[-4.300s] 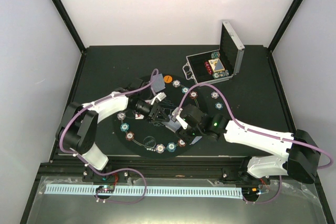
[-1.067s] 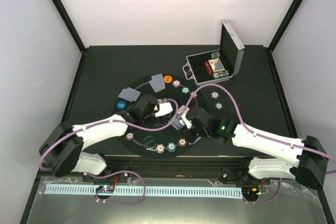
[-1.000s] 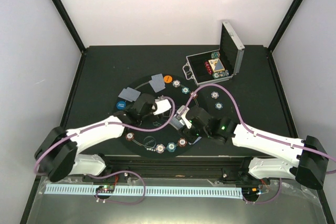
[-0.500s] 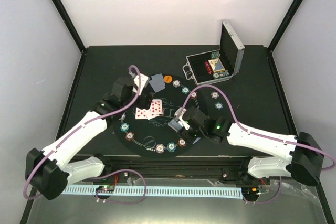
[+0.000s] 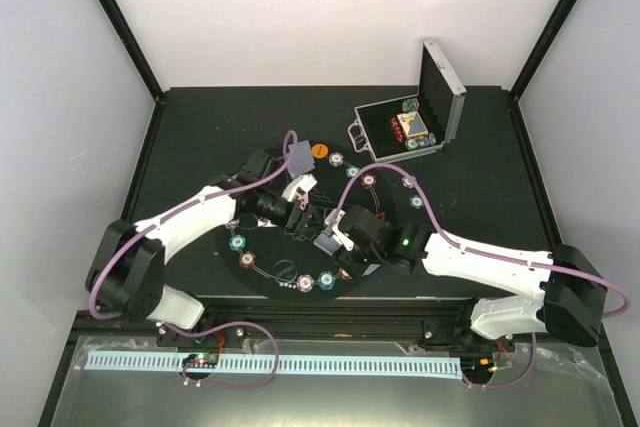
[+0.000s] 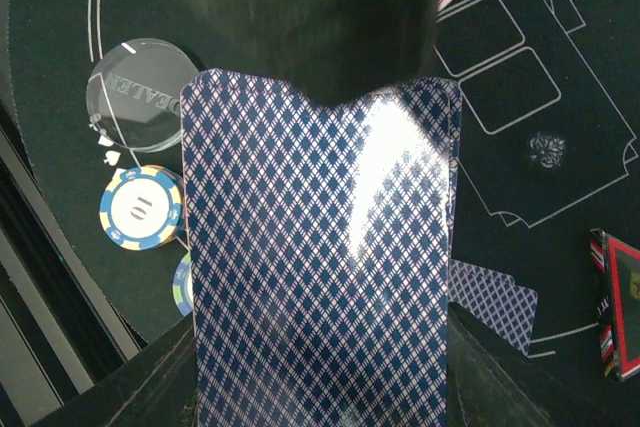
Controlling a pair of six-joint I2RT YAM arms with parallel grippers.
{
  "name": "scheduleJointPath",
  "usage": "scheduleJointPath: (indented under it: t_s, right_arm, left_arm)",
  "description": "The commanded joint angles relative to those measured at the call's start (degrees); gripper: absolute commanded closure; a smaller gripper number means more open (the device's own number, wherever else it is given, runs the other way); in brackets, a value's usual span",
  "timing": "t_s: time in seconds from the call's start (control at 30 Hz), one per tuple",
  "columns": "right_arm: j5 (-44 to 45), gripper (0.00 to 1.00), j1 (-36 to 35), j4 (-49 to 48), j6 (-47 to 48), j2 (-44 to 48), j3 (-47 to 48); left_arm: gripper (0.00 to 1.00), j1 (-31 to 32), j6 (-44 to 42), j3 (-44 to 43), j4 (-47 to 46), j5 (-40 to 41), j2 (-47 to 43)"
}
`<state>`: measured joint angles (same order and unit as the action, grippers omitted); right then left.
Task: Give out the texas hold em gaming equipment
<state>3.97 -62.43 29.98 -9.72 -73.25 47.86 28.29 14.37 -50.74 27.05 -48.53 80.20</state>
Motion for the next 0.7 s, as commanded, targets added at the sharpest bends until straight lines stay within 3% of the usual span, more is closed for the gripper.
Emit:
scheduleJointPath:
  t_s: [0.0,0.23,0.67]
  right_arm:
    - [0.38,0.45,-0.84,-0.47,0.99,-0.61,2.57]
    - [0.02,0.44,-0.93,-0.88,0.87,-0.49,2.33]
    - [-0.90,0.44,-0.93,-1.76,1.09,-0.80,2.16]
  left_arm:
    - [0.24,-0.11,-6.35,-4.42,6.93,-9.34,4.35]
    - [0.24,0.24,-10.26,-5.16,9.49,-11.36,9.23]
    - [0.34,1.32,-8.40,-5.95,6.42,-9.90,15.36]
